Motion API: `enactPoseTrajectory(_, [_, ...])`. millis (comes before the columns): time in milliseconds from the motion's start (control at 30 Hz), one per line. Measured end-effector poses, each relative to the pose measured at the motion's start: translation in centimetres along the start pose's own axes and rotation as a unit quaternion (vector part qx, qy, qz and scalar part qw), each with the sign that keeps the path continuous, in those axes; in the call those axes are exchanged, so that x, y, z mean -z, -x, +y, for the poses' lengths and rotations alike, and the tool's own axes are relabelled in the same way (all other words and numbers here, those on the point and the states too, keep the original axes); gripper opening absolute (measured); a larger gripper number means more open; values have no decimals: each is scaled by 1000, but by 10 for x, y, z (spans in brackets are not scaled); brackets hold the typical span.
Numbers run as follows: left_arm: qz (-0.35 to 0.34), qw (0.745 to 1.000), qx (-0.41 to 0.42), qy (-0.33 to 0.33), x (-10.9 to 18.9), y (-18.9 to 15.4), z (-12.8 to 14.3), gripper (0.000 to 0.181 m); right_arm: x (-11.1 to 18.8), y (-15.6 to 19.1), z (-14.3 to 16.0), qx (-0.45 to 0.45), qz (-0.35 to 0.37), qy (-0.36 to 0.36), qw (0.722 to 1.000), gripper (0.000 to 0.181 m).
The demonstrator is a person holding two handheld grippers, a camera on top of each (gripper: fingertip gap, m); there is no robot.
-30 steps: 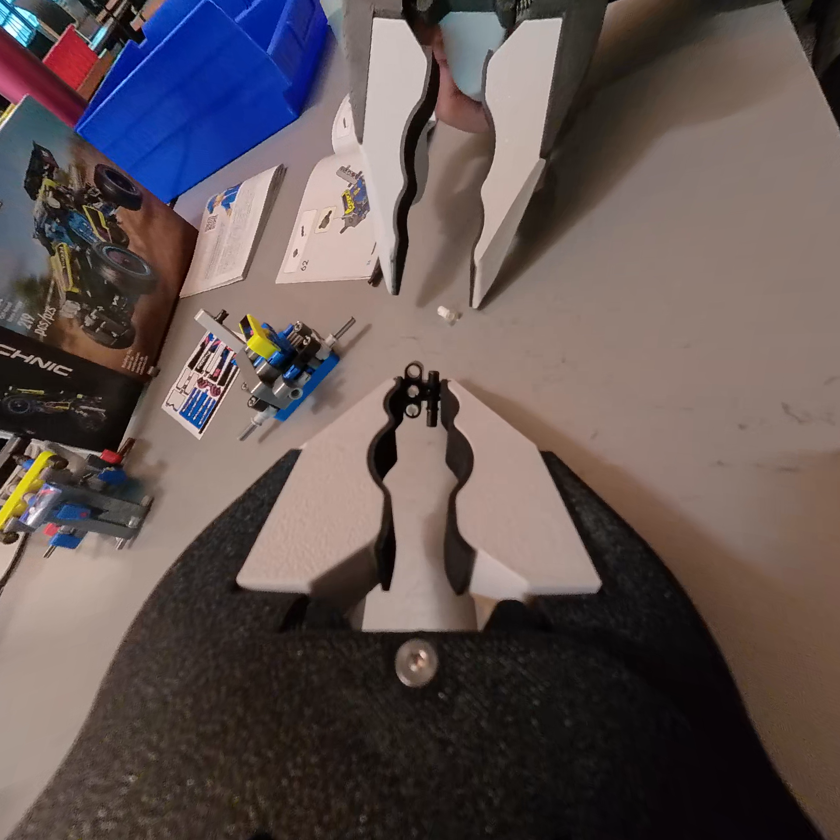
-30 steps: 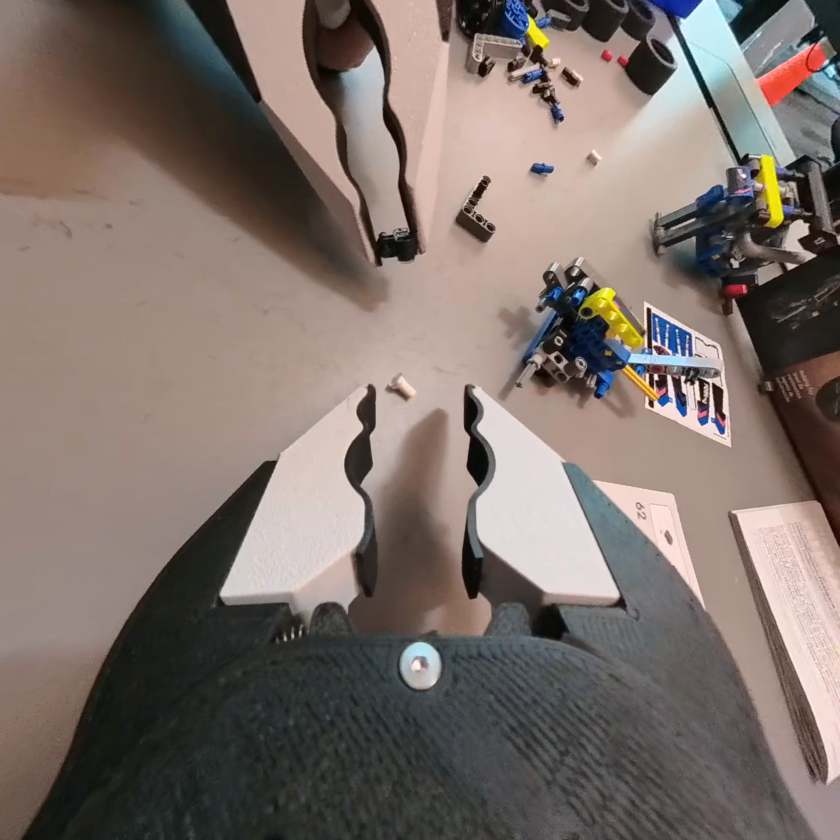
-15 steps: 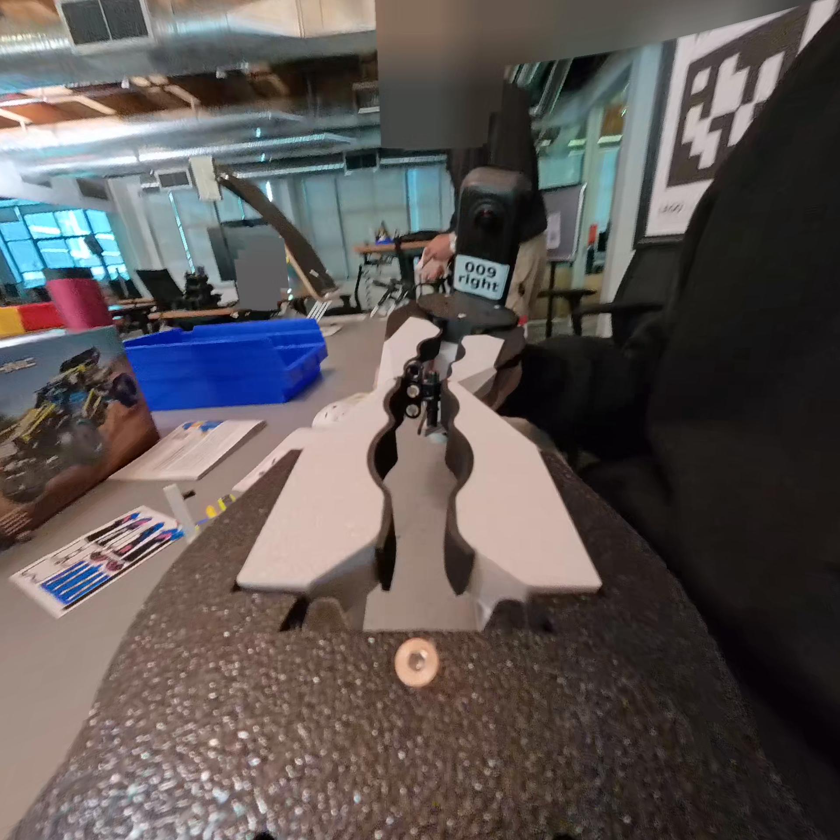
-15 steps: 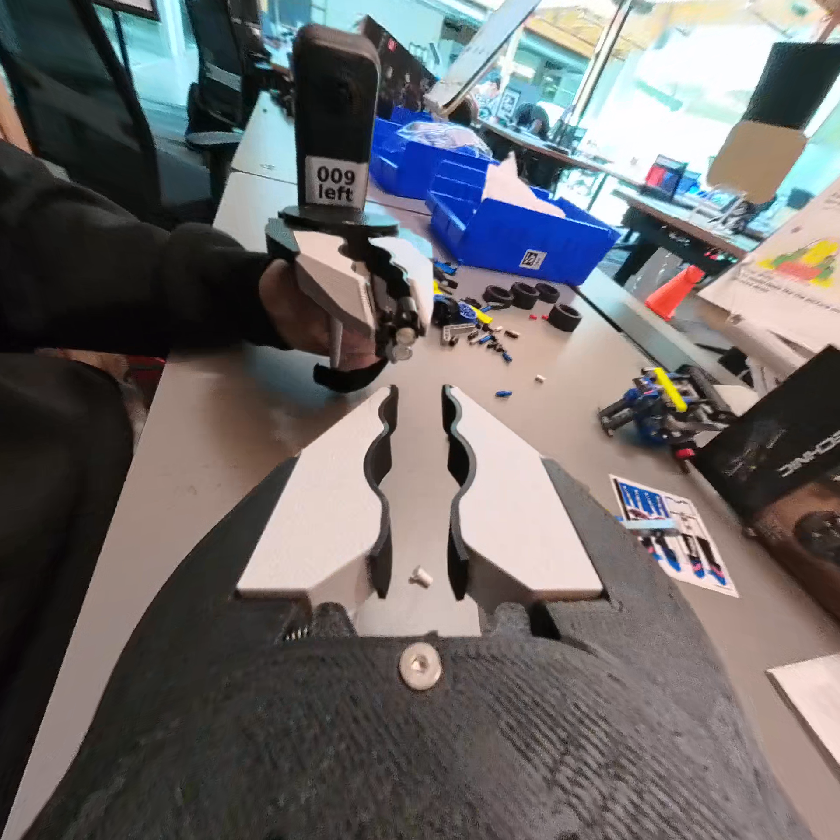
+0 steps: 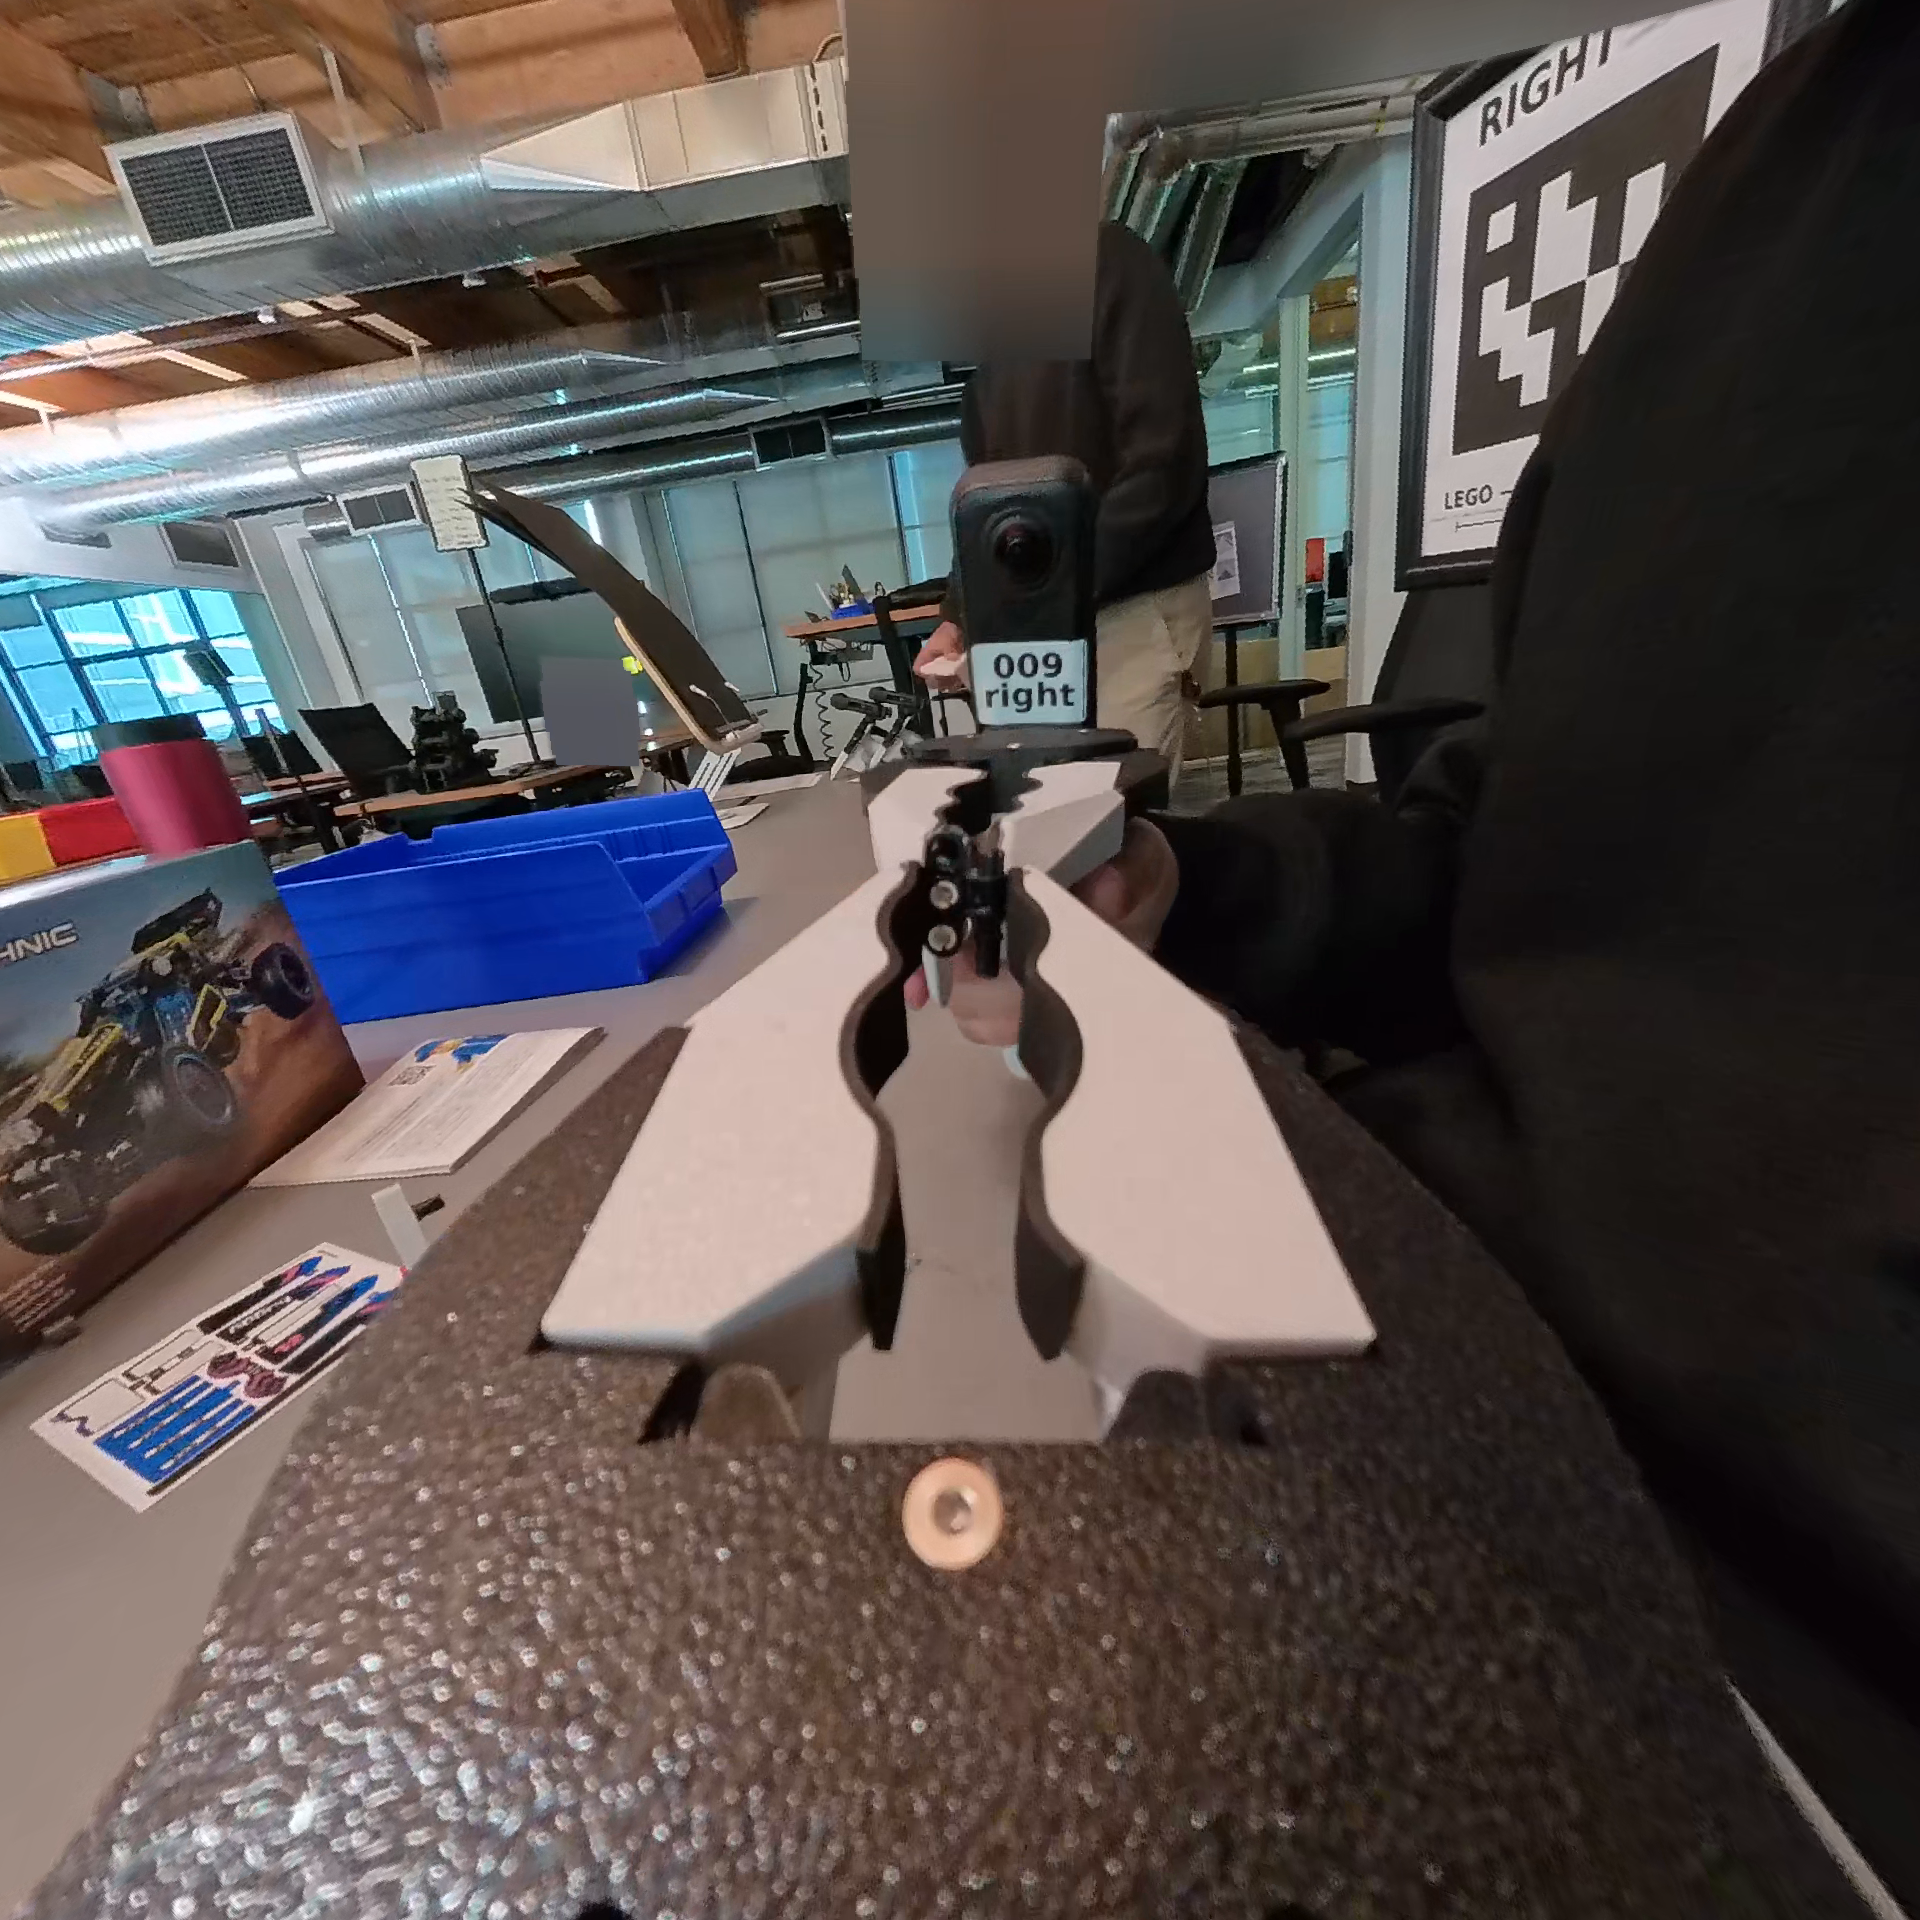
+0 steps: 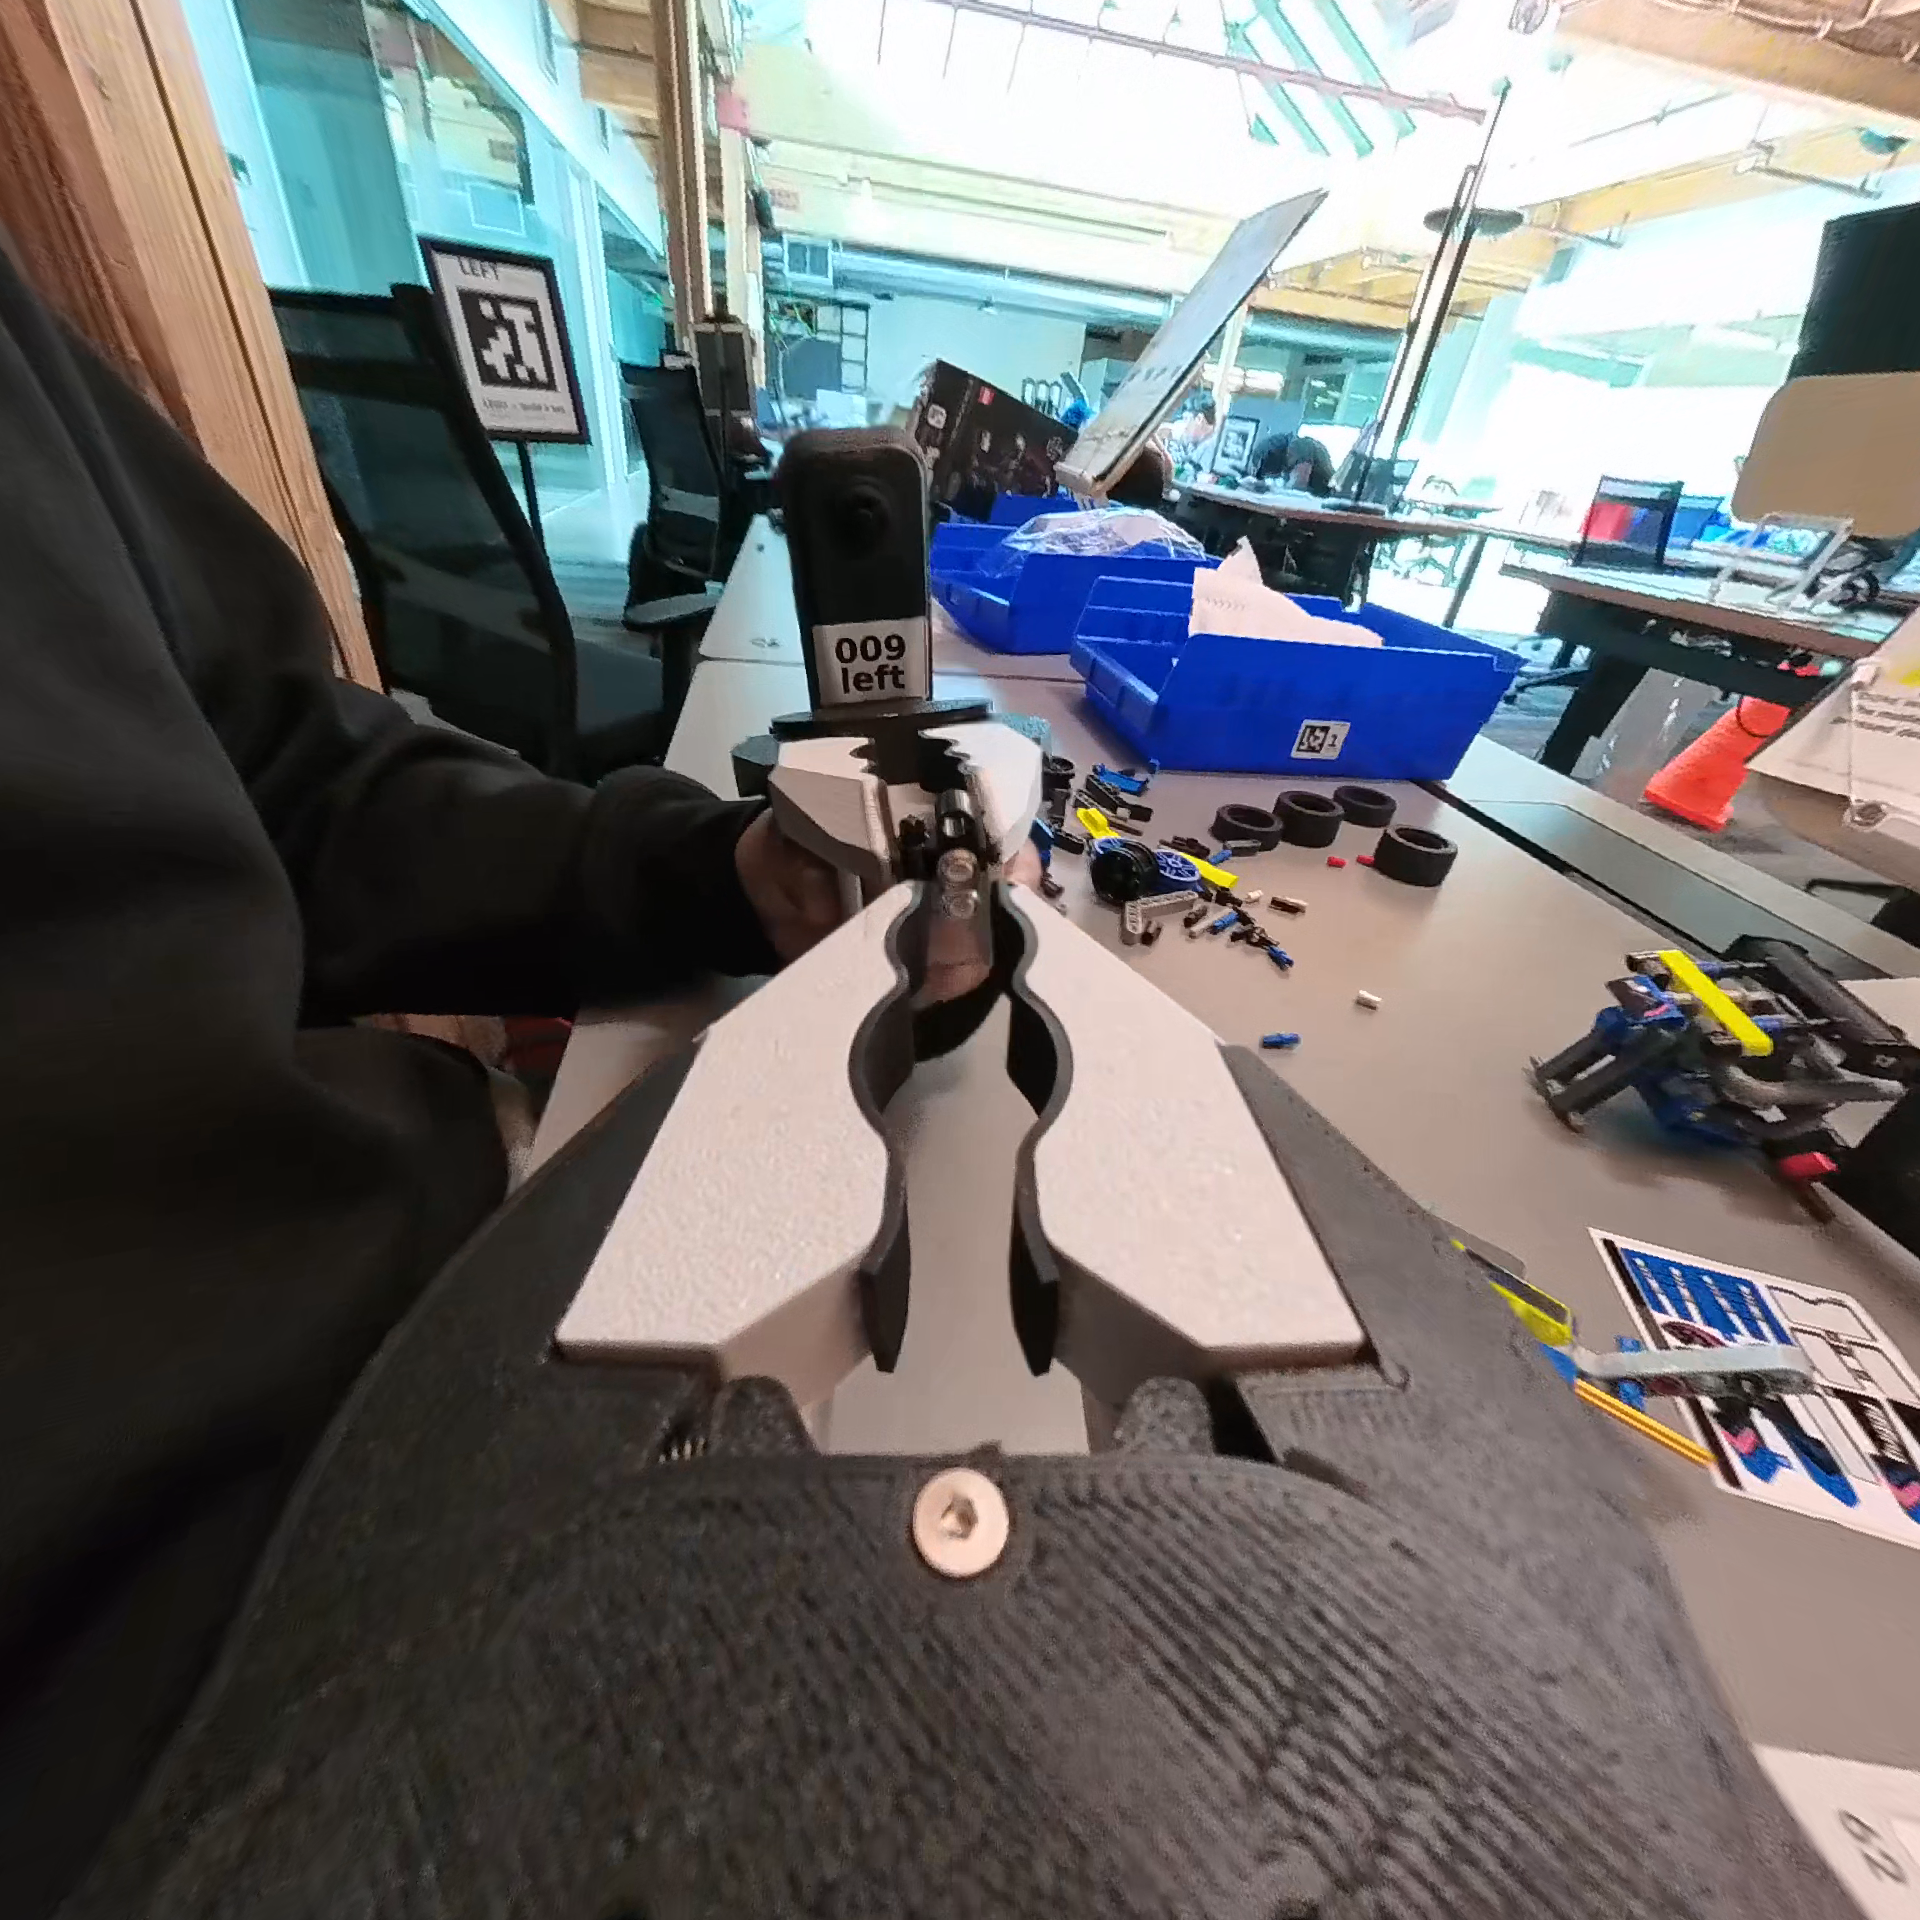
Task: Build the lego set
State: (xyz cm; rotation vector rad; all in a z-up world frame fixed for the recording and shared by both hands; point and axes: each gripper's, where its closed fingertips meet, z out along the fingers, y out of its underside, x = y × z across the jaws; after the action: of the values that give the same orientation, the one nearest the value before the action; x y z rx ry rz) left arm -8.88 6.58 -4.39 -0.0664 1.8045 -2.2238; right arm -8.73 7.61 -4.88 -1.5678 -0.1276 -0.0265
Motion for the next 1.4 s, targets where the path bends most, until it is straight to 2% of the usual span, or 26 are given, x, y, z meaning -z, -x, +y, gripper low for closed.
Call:
enactPoseTrajectory(233, [0, 1000, -4, -1, 0, 0, -1, 12, -1, 1, -3, -15, -6, -22, 1000, 6])
enactPoseTrajectory(400, [-6, 1000, 12, 6, 1, 2, 2, 13, -1, 0, -3, 8, 9, -28, 1000, 6])
enactPoseTrajectory(667, [-19, 997, 15, 79, 4, 9, 21, 12, 0, -10, 18, 50, 38, 18, 998, 4])
enactPoseTrajectory(700, [-28, 997, 19, 75, 5, 12, 20, 12, 0, -10, 19, 47, 36, 17, 998, 4])
enactPoseTrajectory(767, [-47, 998, 48, 5, 20, 23, -2, 12, 7, -19, 19, 47, 59, 14, 997, 0])
enactPoseTrajectory(833, [-60, 997, 36, 30, 30, 30, 3, 12, 18, -25, 23, -1, 49, 13, 999, 0])
enactPoseTrajectory(933, [-34, 998, 15, 53, 17, 19, 9, 12, 17, -29, 11, 4, 65, -25, 998, 0])
enactPoseTrajectory(1000, [-13, 998, 1, 64, 10, 10, 15, 12, 9, -19, 10, -22, 27, -21, 999, 8])
enactPoseTrajectory(1200, [3, 999, 24, 36, 6, 4, 10, 12, 2, -8, 8, -20, 9, -31, 999, 15])
enactPoseTrajectory(1400, [7, 999, 28, 33, 5, 2, 11, 12, -1, -3, 5, -9, 1, -39, 999, 7])
